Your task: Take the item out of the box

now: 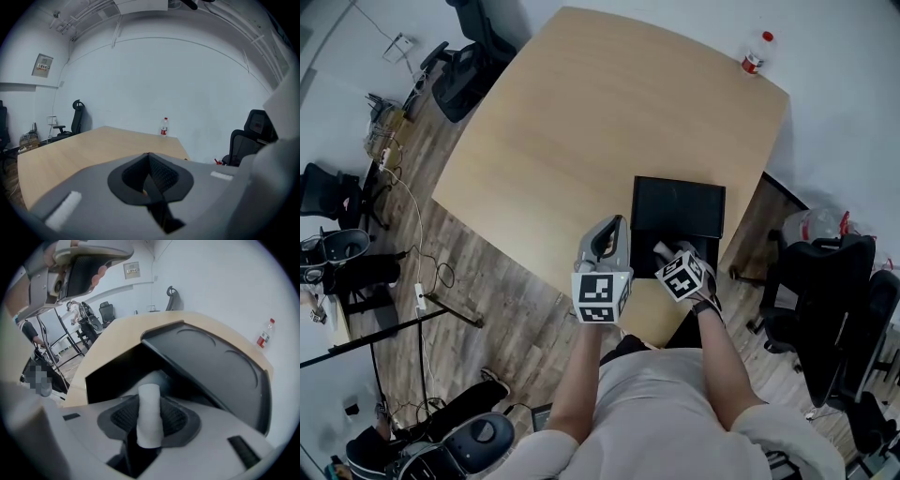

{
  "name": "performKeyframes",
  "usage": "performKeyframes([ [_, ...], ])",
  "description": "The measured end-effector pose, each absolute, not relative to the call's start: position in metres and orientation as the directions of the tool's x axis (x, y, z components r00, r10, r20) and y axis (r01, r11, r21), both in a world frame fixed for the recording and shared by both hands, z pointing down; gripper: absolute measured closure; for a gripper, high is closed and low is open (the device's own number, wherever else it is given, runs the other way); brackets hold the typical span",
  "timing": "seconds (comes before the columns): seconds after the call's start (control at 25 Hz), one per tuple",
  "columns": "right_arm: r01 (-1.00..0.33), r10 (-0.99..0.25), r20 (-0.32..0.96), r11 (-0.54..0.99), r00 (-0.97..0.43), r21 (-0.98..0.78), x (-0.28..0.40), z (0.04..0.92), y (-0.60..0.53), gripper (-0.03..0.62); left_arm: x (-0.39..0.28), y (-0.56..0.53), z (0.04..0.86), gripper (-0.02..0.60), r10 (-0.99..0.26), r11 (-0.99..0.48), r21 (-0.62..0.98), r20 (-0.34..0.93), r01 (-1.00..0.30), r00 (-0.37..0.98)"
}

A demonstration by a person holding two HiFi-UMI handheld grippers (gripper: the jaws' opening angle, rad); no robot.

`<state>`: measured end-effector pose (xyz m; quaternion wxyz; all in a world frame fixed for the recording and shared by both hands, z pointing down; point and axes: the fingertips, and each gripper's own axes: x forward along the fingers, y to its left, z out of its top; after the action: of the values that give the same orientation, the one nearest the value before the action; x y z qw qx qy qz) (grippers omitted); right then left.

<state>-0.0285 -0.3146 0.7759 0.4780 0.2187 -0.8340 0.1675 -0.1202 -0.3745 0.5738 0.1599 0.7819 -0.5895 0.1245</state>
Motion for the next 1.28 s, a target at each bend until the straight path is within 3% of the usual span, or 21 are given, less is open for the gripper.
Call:
performKeyframes([
  [0.6, -0.621, -0.314, 0.82, 0.781, -0.478, -0.063, -0.018, 0.735, -0.308, 0.453, -0.11, -0.348, 0.557, 0.572, -0.884, -0.286, 0.124, 0.348, -0.95, 0.312],
  [0.88, -0.677, -0.424, 0.755, 0.735, -0.5, -0.035, -0.021, 0.69, -0.312, 0.453, -0.107, -0.339, 0.548, 0.572, -0.885, -0.284, 0.201, 0.321, -0.937, 0.337],
  [1.28, -0.78, -0.572, 0.673, 0.626, -0.469, -0.012, 0.007, 0.648, -0.305, 0.453, -0.094, -0.317, 0.528, 0.572, -0.879, -0.345, 0.166, 0.287, -0.924, 0.38],
])
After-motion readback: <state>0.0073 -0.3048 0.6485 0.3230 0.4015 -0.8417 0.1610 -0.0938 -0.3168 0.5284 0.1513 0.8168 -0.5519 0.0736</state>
